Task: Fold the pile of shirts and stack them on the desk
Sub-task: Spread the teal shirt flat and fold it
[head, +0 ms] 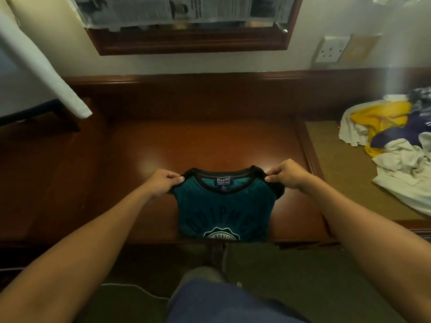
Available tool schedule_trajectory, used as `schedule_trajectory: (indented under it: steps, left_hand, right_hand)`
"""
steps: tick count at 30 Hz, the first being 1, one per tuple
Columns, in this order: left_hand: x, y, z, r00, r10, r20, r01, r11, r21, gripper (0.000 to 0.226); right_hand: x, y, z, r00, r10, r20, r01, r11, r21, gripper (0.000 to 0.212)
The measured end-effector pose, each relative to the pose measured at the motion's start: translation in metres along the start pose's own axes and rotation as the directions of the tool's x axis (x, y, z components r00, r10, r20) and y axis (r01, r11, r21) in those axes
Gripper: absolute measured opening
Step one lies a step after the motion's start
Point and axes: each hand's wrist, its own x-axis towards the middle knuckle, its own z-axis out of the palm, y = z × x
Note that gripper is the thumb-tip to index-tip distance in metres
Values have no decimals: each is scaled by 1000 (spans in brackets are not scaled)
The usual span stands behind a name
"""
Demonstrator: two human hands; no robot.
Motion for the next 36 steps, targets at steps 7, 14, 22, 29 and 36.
schedule_trajectory:
  steps: [7, 14, 22, 29, 36]
  left_hand:
    - [94, 8, -11, 999, -40, -20, 39, 999, -25, 17]
    - [130, -22, 6, 968, 215, -132, -145, 902, 407, 55]
    - [122, -59, 46, 906, 58, 420, -404, 421, 812, 103]
    - [141, -50, 47, 935, -5, 354, -320, 418, 850, 105]
    - [126, -29, 63, 968, 48, 245, -242, 426, 872, 100]
  right_hand:
    - [78, -24, -8, 997, 77, -27, -80, 992, -97, 18]
    - [97, -6, 30, 947, -97, -306, 16, 966, -257, 42]
    - [91, 27, 101, 987, -17, 157, 111, 785, -610, 102]
    - [118, 30, 96, 983, 19, 182, 93, 804, -587, 109]
    - [128, 20, 85, 989, -89, 117, 141, 790, -596, 99]
